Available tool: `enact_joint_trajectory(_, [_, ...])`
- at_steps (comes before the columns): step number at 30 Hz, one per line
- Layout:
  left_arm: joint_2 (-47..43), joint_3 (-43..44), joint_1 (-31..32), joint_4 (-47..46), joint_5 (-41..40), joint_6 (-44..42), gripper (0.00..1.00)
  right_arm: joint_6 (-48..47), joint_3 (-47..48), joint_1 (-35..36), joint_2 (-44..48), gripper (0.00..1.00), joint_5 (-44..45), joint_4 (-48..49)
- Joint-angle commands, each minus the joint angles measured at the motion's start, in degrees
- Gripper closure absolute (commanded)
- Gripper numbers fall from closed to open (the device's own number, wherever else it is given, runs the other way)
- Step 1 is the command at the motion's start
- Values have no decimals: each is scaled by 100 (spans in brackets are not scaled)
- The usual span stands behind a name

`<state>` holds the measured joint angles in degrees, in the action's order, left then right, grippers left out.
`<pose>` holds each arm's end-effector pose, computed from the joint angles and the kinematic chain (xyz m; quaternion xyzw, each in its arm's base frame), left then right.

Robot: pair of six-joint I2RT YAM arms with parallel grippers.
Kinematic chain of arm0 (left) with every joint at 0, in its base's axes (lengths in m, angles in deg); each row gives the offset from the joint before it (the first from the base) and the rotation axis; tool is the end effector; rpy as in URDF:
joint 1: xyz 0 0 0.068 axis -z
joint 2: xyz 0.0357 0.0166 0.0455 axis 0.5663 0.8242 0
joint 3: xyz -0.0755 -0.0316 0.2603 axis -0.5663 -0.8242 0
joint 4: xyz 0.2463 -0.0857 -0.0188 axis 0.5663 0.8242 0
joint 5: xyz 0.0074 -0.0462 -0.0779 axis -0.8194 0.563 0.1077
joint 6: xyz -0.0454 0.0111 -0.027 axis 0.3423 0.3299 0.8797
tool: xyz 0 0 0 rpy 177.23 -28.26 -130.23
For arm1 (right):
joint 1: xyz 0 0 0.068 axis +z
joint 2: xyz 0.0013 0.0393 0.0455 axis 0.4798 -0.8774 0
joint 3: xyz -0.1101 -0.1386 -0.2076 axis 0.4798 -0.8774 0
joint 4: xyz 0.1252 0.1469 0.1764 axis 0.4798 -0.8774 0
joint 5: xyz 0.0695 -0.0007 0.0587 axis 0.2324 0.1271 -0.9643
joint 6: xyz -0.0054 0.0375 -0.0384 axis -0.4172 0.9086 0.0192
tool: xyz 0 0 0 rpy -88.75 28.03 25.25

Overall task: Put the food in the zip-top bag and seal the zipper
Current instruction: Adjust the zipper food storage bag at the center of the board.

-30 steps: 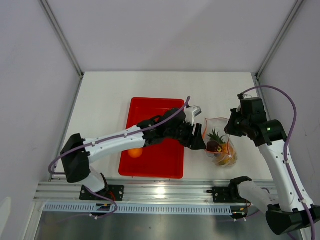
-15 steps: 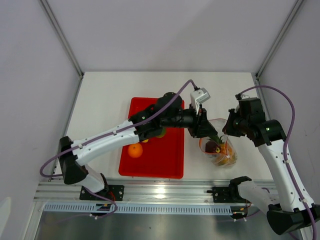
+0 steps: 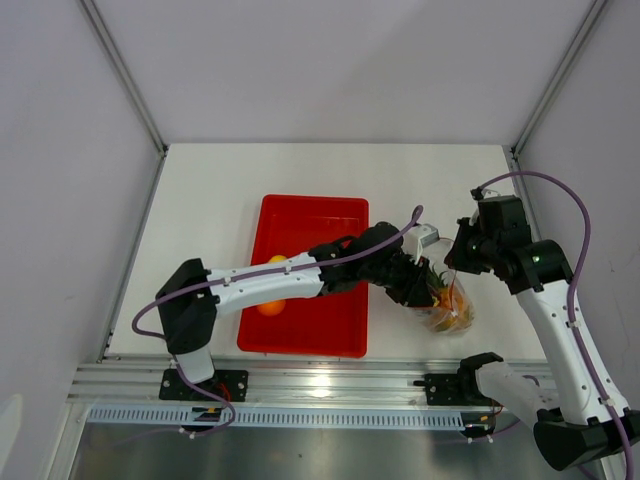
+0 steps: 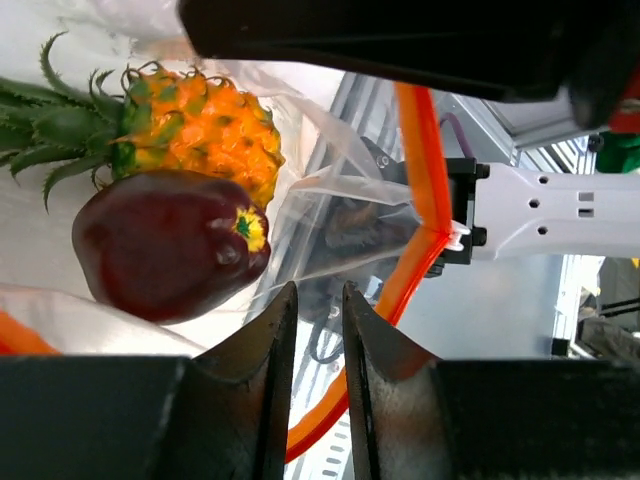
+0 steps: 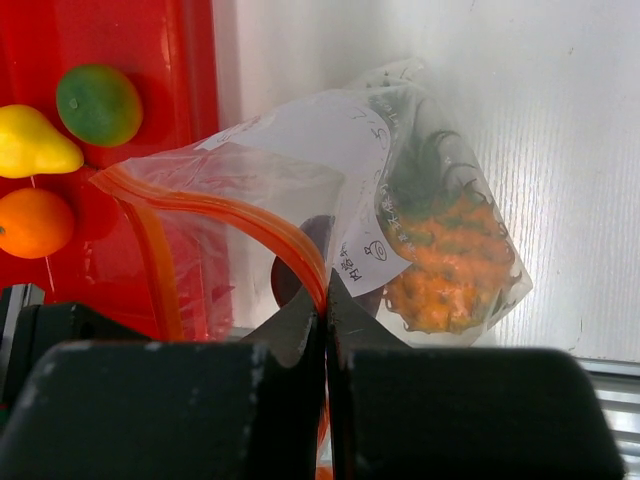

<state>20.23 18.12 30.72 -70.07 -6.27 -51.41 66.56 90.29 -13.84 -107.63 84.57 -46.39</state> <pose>0.1616 -0.3808 0.2943 0.3420 0.7766 -0.4816 0.2193 0.1633 0.0440 0.3645 0.0375 0.9339 0.1160 0.3360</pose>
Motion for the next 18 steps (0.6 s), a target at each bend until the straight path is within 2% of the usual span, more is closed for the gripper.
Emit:
enact_joint_trajectory(1, [-3, -9, 35, -43, -400, 180, 74, 55, 176, 11, 130, 100, 5, 127])
enact_joint_trajectory(7, [313, 122, 106, 369, -690, 355, 75, 73, 167, 11, 130, 100, -30, 127])
enact_joint_trajectory(11, [656, 684, 106, 1151, -1111, 312, 73, 64, 185, 20, 147, 100, -39, 109])
enact_joint_trajectory(15, [946, 1159, 97, 1905, -1559, 259, 58, 91, 185, 11, 165, 100, -57, 127])
enact_joint_trajectory(18, [1245, 1730, -51, 2242, -2051, 355, 57, 108, 185, 20, 182, 100, -74, 118])
